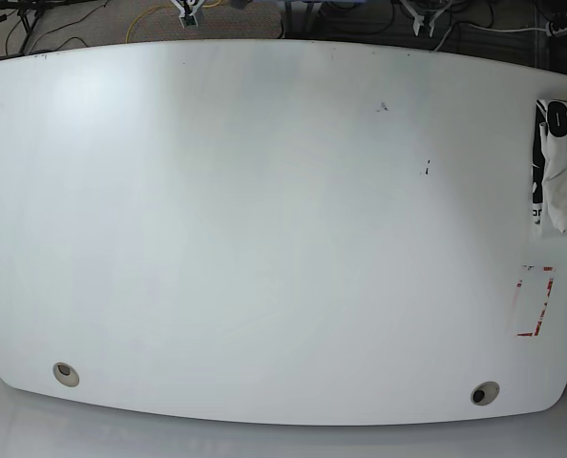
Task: Layout the t-shirt on the table in an organized manner, then fold the t-shirt properly
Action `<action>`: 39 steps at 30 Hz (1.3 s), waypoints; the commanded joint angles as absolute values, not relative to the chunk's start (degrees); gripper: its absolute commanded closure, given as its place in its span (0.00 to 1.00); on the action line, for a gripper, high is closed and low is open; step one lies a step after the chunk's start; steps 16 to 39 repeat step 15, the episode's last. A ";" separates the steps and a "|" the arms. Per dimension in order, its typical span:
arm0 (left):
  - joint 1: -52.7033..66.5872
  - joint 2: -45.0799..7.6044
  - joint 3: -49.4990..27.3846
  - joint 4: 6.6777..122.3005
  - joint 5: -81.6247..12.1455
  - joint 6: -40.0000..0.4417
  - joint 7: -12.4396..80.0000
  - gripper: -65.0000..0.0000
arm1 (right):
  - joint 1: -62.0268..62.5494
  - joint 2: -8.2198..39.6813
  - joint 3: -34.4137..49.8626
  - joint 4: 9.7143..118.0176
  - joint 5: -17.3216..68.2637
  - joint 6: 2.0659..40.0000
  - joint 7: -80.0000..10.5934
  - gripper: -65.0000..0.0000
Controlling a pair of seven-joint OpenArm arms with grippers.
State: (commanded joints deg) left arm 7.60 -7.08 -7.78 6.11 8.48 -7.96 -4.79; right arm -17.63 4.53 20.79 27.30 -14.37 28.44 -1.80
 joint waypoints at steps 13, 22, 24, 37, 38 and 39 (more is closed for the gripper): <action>7.16 -6.90 -7.78 5.49 8.22 -7.96 -4.79 0.53 | -15.34 3.47 20.88 24.92 -14.20 28.35 -1.71 0.83; 7.16 -6.81 -7.78 5.49 8.22 -7.96 -4.79 0.53 | -15.25 3.12 20.88 24.92 -14.20 28.35 -1.71 0.83; 7.16 -6.81 -7.78 5.49 8.22 -7.96 -4.79 0.53 | -15.25 3.12 20.88 24.92 -14.20 28.35 -1.71 0.83; 7.16 -6.81 -7.78 5.49 8.22 -7.96 -4.79 0.53 | -15.25 3.12 20.88 24.92 -14.20 28.35 -1.71 0.83; 7.16 -6.81 -7.78 5.49 8.22 -7.96 -4.79 0.53 | -15.25 3.12 20.88 24.92 -14.20 28.35 -1.71 0.83; 7.16 -6.81 -7.78 5.49 8.22 -7.96 -4.79 0.53 | -15.25 3.12 20.88 24.92 -14.20 28.35 -1.71 0.83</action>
